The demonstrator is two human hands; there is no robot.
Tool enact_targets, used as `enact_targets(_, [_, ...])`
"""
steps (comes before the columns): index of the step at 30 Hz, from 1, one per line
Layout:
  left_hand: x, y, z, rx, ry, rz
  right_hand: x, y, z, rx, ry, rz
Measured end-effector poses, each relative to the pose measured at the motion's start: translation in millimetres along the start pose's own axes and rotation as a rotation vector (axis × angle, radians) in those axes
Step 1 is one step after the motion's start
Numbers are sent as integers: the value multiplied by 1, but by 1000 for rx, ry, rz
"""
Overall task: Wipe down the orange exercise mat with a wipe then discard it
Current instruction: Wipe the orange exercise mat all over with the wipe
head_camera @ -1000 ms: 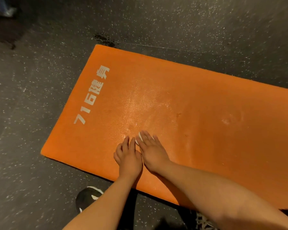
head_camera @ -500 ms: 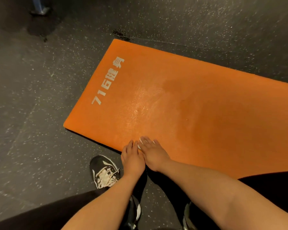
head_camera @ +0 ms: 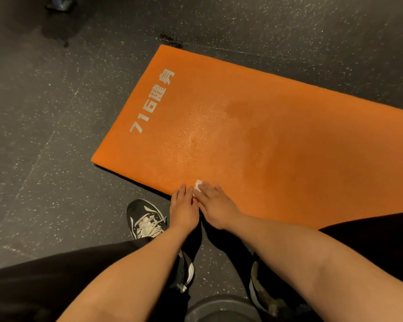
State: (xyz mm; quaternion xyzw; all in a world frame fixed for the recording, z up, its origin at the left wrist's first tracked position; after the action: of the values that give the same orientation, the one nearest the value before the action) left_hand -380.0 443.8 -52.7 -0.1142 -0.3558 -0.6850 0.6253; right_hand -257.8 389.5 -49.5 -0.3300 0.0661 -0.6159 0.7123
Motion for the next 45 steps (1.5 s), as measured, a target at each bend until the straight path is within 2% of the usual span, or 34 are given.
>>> enact_targets(2, [0,0,0,4,-3,-7,2,7,5,76,-72,83])
enact_targets(3, [0,0,1,-3,-7,-9,2,15,9,109,-84,59])
enact_targets(6, [-2,1,3,-19,-14,-1,2,39,19,133,-34,-201])
enact_targets(8, [-2,3,5,-39,7,8,-1,40,21,96,-18,-295])
enact_targets(13, [-7,5,7,-92,58,21,-11,10,11,31,-124,-33])
enact_targets(15, [-10,5,10,-97,48,29,-15,18,14,51,-123,-33])
enact_targets(20, [-18,9,16,-47,-4,66,-24,56,34,8,-21,-355])
enact_targets(21, [-20,10,16,-38,-6,76,-26,56,35,-9,-12,-375])
enact_targets(23, [-25,12,16,-47,30,96,-30,50,31,-9,-32,-307])
enact_targets(27, [-41,19,16,-56,108,105,-37,44,19,58,-100,-51])
enact_targets(29, [-50,24,17,-74,105,76,-47,55,24,81,-62,-75])
enact_targets(33, [-71,37,23,-132,99,77,-72,70,40,65,57,-312])
enact_targets(34, [-77,39,25,-138,110,84,-78,69,41,51,57,-300])
enact_targets(38, [-101,44,36,-118,170,82,-98,63,37,84,-18,12])
enact_targets(40, [-114,47,41,-111,200,78,-107,76,44,128,-17,45])
enact_targets(42, [-129,52,45,-112,216,65,-118,95,57,150,47,-62])
enact_targets(45, [-145,56,50,-104,231,76,-131,119,76,75,185,-349])
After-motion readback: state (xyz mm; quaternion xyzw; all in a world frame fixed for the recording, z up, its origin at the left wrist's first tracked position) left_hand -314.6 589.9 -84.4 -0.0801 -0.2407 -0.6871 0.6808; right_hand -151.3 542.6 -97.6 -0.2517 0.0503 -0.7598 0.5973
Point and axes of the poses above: each hand's wrist, its own x-axis away from the middle knuckle, its own z-axis out of the back of the hand, y = z × x, the point moved 3 cm from there along -x, towards the middle knuckle, and after that the axes turned 12 degrees about z, right-handed, at the moved point
